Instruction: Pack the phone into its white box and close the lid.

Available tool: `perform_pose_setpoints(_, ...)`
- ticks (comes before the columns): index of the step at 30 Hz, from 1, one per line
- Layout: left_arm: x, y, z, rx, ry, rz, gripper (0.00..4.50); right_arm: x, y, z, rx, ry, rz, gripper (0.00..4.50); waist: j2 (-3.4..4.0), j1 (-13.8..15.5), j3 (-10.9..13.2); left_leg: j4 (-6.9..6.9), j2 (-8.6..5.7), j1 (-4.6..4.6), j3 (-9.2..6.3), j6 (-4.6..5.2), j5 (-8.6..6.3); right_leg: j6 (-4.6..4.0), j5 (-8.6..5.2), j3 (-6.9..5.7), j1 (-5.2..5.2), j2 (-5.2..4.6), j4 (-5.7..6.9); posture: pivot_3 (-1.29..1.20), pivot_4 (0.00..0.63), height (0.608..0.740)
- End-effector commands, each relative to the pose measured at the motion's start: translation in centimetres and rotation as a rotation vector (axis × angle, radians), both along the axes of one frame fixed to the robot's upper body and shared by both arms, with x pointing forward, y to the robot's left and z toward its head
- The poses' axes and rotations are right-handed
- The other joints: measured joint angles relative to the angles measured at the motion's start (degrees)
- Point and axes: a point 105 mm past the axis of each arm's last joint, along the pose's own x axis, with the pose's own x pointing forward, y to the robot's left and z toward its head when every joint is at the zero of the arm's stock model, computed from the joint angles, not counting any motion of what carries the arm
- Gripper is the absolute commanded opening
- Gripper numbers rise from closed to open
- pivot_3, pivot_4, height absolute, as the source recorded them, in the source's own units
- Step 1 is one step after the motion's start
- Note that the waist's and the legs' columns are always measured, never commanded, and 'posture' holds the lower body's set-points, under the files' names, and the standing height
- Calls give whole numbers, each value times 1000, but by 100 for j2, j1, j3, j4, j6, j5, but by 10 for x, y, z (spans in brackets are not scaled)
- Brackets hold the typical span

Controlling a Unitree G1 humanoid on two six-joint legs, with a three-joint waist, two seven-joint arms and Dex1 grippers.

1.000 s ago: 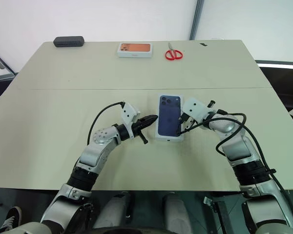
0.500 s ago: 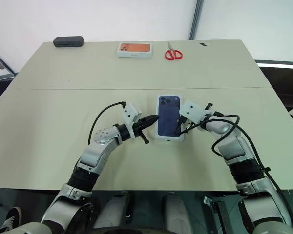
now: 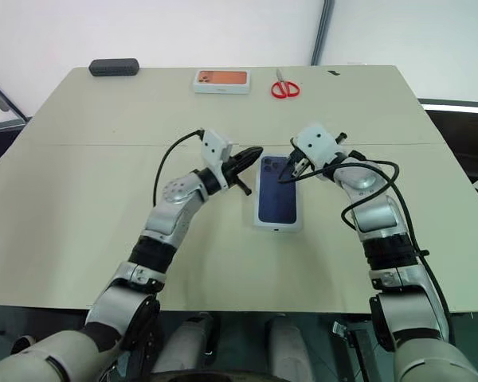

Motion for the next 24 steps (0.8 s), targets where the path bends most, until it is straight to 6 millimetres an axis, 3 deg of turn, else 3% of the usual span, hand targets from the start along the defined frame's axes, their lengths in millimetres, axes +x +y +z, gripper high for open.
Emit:
perform_pose_setpoints(1,-1,-11,-29,163,-15,-15,0,-1,-8,-32,-62,97,-26,25,1,-7,0,-1,0,1,1,0,0,0,0,1,-1,0,1,0,150,740)
perform_pose_setpoints(6,-9,-15,-44,198,5,-53,0,-9,-8,-50,-94,151,-13,25,1,-12,-1,0,1,1,2,0,0,0,0,3,-3,0,7,0,150,740)
perform_pose_setpoints(12,-15,-12,-43,196,-4,-70,0,-14,-9,-48,-79,156,8,25,2,-15,-1,0,1,6,0,-1,1,0,0,3,1,0,8,0,150,740)
perform_pose_setpoints(19,-58,2,-58,213,51,-262,0,-65,8,-63,-49,283,226,25,4,-34,-5,-1,4,10,-2,-1,1,0,0,3,6,2,8,0,150,740)
perform_pose_setpoints(24,-66,8,-58,240,55,-311,0,-96,4,-80,-132,379,320,25,1,-11,-13,3,5,18,-3,-1,0,-1,-1,3,20,2,7,0,150,740)
